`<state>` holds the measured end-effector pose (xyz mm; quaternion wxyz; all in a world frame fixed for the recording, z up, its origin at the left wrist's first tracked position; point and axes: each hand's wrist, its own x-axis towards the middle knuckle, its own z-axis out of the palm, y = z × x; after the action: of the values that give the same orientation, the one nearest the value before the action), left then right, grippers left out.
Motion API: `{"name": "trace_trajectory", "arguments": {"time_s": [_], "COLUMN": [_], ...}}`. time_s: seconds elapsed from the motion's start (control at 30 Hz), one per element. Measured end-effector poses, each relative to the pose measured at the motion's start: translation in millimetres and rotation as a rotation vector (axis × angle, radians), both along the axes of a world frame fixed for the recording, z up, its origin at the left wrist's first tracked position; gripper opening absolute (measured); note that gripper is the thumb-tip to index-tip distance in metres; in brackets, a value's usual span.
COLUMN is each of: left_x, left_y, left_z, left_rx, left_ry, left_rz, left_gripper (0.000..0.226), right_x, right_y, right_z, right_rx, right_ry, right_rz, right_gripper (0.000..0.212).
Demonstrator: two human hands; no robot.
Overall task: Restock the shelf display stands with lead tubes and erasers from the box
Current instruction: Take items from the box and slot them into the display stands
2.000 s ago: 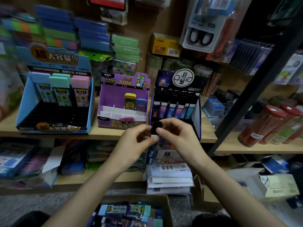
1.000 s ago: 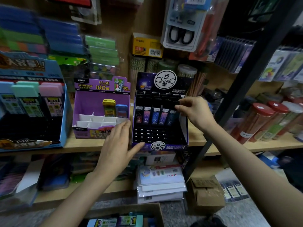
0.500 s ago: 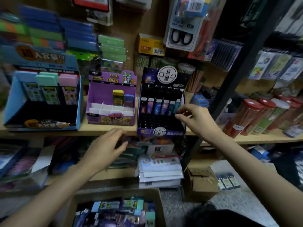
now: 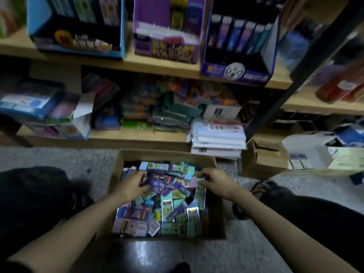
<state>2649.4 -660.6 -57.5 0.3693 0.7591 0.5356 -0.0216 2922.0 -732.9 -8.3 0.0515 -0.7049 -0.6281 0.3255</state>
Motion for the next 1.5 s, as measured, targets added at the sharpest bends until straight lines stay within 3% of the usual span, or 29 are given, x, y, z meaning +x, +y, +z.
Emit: {"name": "trace_trajectory", "arguments": {"time_s": [0.13,0.3,0.43,0.63,0.77,1.0,1.23,1.37,1.5], "left_x": [-20.7,-14.0,11.0,32.5,21.7,0.1,14.5,19.6,17.9], "left_y": [-18.5,7.3,40.6,53.3,34.3,0.5,36.4,53.1,60.6], "left_z": [-43.1,-65.2,-78.0,-105.5,-114.5,-103.4,-90.4,-97.1,-100.7], "left_rx": [-0.056,0.103,0.124,0.027,0.146,0.190,0.209,0.047,0.000], "left_ry": [0.051,0.093,0.092,0.304,0.303,0.259,0.094,0.184,0.317], "left_rz": [0.025,0.007,-0.133,-0.348,-0.346,-0.407,-0.260,-0.198,-0.262], "left_gripper": [0.050,0.053,0.062,0.080,0.072,0.066,0.035,0.063,0.079], "right_x": [-17.2,-16.7,-14.6,-22.7,-37.8,-51.7,-42.0,-38.0,-35.0], "right_y": [-8.1,18.7,43.3,44.5,21.3,-15.3,20.1,36.1,45.3], "right_z": [-58.9,-98.0,-124.0,-152.3,-157.0,-150.1,-140.3,-147.1,-150.5], "right_rx": [-0.105,-0.077,-0.102,-0.229,-0.177,-0.071,-0.097,-0.134,-0.237], "right_ry": [0.047,0.026,-0.057,-0.086,-0.099,-0.022,-0.138,-0.011,0.246], "right_rz": [-0.046,-0.128,-0.142,-0.068,-0.127,-0.172,-0.229,-0.377,-0.614], "right_gripper": [0.034,0.048,0.061,0.077,0.075,0.067,0.044,0.030,0.054]}}
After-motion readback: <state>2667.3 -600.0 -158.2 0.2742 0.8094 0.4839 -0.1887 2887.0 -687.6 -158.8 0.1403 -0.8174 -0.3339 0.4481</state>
